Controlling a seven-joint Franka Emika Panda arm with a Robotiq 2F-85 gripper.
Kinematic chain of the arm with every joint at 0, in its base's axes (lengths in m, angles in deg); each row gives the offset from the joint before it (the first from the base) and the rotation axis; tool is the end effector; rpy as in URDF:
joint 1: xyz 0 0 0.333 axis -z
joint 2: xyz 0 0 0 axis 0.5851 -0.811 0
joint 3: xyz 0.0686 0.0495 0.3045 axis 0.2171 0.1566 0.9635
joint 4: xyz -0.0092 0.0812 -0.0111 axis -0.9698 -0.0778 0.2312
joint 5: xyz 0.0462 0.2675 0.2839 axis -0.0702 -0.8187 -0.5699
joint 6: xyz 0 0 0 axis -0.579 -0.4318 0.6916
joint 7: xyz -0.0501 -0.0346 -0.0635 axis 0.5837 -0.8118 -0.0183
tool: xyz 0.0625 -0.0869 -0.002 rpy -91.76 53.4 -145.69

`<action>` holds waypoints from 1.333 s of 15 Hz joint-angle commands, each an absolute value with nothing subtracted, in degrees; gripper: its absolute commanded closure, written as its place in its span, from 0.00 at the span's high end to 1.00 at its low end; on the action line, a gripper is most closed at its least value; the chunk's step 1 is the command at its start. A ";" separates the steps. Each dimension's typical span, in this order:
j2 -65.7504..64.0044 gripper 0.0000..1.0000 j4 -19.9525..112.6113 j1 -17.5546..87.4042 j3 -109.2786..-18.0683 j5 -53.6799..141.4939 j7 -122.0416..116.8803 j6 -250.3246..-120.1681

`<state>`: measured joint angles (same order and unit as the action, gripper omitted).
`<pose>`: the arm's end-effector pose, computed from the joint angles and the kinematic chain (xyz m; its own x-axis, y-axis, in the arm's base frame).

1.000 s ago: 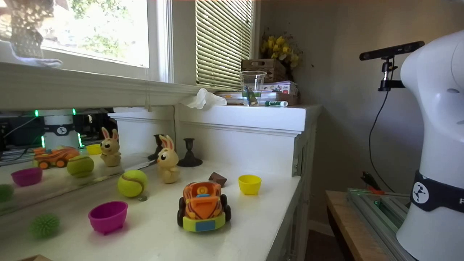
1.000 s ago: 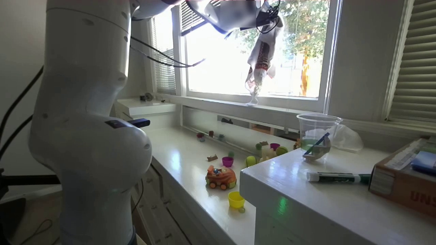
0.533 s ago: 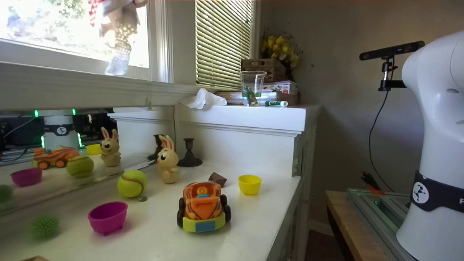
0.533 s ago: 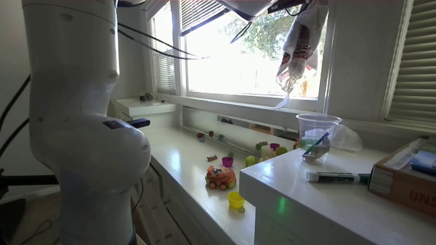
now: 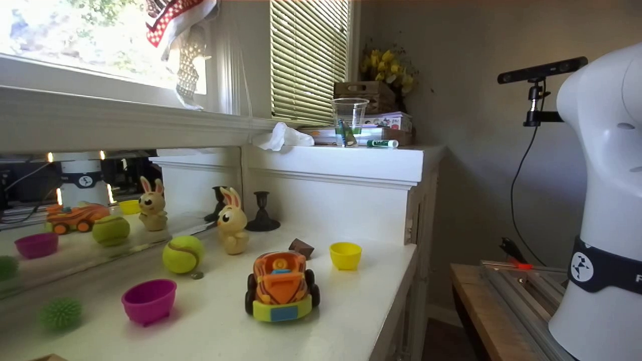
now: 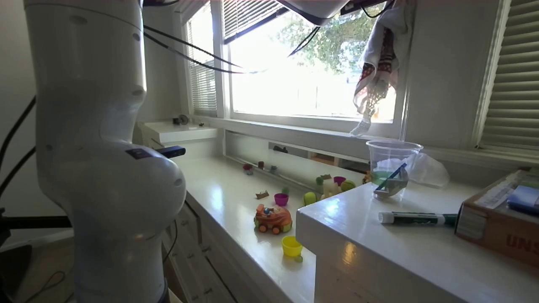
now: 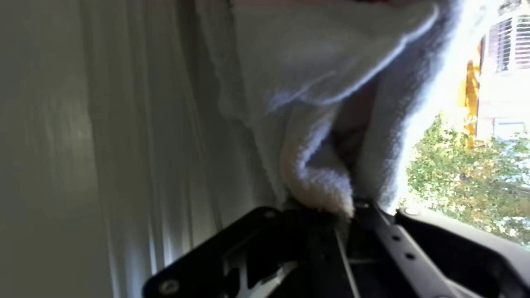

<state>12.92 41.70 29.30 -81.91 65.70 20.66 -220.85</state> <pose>0.5885 -0.1271 0.7869 0.1380 -0.0832 0.9869 -0.3460 -0.9377 -0.0306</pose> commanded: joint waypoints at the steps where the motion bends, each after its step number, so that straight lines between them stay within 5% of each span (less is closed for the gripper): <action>1: 11.51 0.02 41.24 27.77 -80.65 66.99 20.93 -220.15; 20: -0.14 0.02 31.73 18.21 -72.48 67.83 17.21 -213.20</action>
<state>1.11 34.46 17.98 -71.45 66.67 17.16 -214.06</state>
